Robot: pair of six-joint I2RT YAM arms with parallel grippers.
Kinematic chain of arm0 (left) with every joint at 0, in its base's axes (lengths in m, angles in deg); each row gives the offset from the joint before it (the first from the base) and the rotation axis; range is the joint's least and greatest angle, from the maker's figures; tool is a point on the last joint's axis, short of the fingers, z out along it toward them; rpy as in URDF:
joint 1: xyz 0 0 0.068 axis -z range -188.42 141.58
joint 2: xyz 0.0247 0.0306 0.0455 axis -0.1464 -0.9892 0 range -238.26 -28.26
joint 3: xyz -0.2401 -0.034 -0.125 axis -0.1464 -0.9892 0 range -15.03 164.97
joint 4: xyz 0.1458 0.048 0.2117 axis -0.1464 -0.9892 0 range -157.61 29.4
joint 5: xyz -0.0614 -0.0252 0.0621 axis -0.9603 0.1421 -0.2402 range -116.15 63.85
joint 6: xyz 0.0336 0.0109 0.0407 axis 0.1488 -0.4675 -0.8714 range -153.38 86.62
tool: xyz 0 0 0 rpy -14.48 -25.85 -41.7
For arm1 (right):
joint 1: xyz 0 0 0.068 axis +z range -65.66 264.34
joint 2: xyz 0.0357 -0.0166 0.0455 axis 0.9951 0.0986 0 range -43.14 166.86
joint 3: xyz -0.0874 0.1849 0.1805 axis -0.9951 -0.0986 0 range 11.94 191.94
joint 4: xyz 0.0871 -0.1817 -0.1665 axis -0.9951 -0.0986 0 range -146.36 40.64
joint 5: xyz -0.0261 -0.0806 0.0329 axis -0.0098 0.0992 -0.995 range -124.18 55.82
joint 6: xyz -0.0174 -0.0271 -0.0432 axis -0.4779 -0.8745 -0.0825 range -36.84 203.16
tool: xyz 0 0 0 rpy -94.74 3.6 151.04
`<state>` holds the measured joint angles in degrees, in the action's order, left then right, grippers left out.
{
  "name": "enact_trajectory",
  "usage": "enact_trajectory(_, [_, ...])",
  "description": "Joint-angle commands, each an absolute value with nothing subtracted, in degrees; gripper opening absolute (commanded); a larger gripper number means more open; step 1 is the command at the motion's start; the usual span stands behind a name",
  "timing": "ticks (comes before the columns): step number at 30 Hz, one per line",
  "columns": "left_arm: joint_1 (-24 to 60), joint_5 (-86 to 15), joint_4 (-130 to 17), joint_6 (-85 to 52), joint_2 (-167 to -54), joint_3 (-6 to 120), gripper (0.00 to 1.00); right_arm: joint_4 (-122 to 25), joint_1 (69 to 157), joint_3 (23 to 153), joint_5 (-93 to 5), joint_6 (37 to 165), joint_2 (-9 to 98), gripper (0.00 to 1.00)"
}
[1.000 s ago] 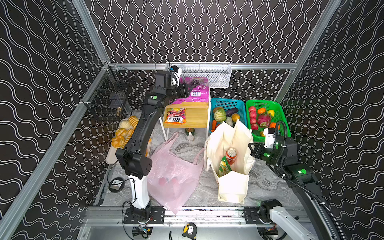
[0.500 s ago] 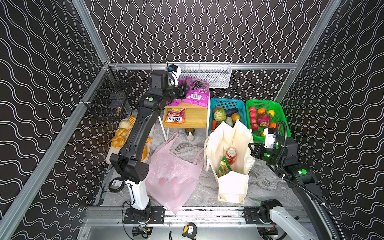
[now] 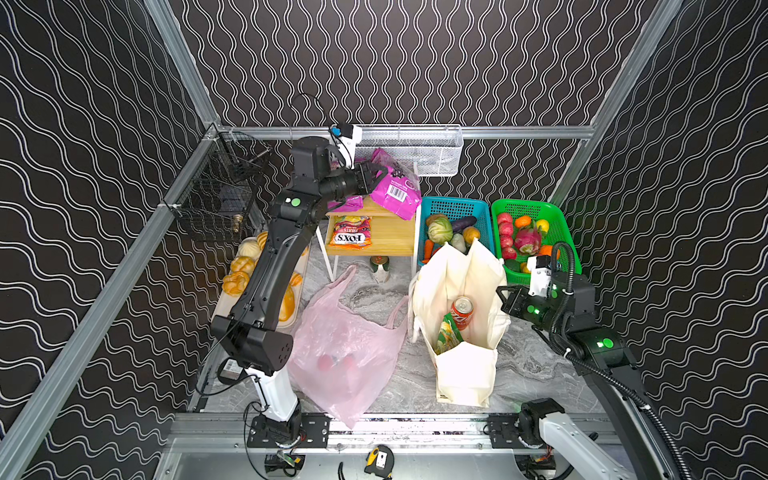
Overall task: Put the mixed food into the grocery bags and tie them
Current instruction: 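Grasp the nearer purple grape candy pack with the left gripper, then carry the purple candy pack with the left gripper over the tote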
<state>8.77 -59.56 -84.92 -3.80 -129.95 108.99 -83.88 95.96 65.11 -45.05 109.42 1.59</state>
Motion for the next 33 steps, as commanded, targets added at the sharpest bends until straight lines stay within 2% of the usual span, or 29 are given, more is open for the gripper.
enact_trajectory(1, [8.6, -62.9, -74.6, 0.2, -127.7, 108.2, 0.0, -82.7, 96.0, 64.7, -45.0, 109.4, 1.2, 0.04])
enact_trajectory(10, [8.9, -73.0, -68.1, 6.2, -122.6, 103.6, 0.0, -82.9, 96.0, 64.9, -44.8, 109.4, 1.4, 0.04])
enact_trajectory(14, [13.2, -77.3, -71.4, 3.6, -121.4, 103.5, 0.0, -82.5, 96.0, 65.2, -45.0, 109.5, 1.9, 0.04])
enact_trajectory(18, [20.2, -75.8, -83.2, -6.5, -121.3, 105.2, 0.0, -82.5, 96.0, 65.7, -45.0, 109.5, 2.2, 0.04])
enact_trajectory(30, [34.0, -74.2, -96.5, -17.7, -123.8, 99.1, 0.0, -82.6, 96.0, 65.3, -45.2, 110.1, 1.3, 0.04])
enact_trajectory(33, [36.8, -68.9, -103.4, -21.7, -125.6, 100.5, 0.0, -82.3, 96.0, 65.4, -45.3, 110.4, 1.3, 0.04])
